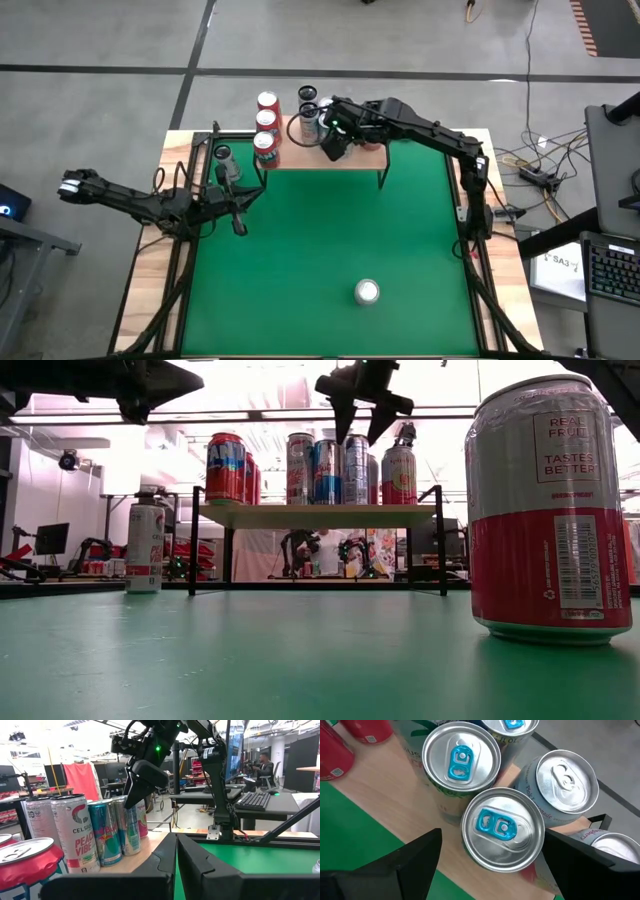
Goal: Place canned beverage on shelf
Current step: Put the blue soda can on the shelf aligned with other blue soda cans
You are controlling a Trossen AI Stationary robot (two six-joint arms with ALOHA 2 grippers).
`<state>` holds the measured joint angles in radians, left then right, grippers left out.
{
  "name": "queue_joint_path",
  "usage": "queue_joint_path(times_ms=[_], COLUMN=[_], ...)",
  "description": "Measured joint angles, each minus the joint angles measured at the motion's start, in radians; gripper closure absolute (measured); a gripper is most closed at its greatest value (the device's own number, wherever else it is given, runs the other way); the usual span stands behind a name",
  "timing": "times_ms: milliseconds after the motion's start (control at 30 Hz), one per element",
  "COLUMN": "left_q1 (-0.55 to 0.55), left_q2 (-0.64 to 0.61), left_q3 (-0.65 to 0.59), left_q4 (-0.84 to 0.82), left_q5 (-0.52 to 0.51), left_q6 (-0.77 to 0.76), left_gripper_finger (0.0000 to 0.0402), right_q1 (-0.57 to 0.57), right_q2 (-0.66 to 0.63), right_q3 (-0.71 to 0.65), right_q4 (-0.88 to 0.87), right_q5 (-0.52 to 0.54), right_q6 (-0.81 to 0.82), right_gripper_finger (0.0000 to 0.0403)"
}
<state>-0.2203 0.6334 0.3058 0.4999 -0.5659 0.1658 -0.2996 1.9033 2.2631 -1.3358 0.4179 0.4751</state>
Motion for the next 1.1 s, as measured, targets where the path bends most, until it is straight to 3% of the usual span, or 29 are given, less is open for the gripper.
queue_joint_path(times_ms=[500,800,1100], left_q1=[0.0,0.0,0.0], left_q2=[0.0,0.0,0.0], left_q3=[0.0,0.0,0.0], left_q4=[0.0,0.0,0.0], left_q5=[0.0,0.0,0.003], left_q6=[-0.008,-0.008,-0.018], left_gripper_finger=[0.0402,0.0402,0.0402], right_q1=[0.0,0.0,0.007], right_q2=[0.038,0.037,0.017], right_q3=[-0.001,-0.001,-0.001], right_q4=[0.006,0.007,-0.007], right_q5=[-0.008,-0.013,-0.092], right_q6=[0.006,0.012,0.015], right_gripper_finger=[0.0081,0.0176,0.0176])
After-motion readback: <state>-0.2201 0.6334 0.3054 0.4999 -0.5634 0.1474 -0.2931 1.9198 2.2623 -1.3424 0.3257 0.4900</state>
